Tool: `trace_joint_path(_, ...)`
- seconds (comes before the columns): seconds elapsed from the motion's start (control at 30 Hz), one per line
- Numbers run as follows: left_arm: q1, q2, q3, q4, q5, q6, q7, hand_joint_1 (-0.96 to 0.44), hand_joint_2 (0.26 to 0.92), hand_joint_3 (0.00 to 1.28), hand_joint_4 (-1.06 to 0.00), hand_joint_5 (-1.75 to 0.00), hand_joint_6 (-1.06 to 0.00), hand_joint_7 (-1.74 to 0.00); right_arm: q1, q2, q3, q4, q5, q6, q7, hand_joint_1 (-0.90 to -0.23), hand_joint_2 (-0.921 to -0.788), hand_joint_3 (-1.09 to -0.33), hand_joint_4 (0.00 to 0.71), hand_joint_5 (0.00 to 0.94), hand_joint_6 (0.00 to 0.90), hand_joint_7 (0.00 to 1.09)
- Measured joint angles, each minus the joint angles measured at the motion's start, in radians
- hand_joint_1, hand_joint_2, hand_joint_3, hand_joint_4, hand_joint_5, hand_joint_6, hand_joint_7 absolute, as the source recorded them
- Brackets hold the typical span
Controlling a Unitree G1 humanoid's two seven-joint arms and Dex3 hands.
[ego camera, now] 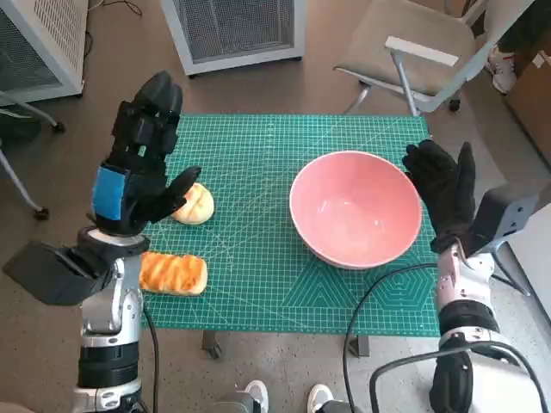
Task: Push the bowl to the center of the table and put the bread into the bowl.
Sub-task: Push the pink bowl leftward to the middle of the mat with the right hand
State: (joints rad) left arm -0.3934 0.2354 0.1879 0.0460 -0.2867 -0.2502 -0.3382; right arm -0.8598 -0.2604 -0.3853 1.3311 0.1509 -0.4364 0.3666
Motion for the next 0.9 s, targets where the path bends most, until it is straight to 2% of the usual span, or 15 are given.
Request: trace_joint_path(0.9,0.003,0.0,0.002,-0.01,0.001,0.009,0.001,-0.34,0.811,0.5,-0.01,-0.01,0.0,-0.44,0.004,0.008,0.002,0.0,0.0,0.0,0.0,-0.523,-0.921,-0.683,0.131,0.002,0.257,0.05)
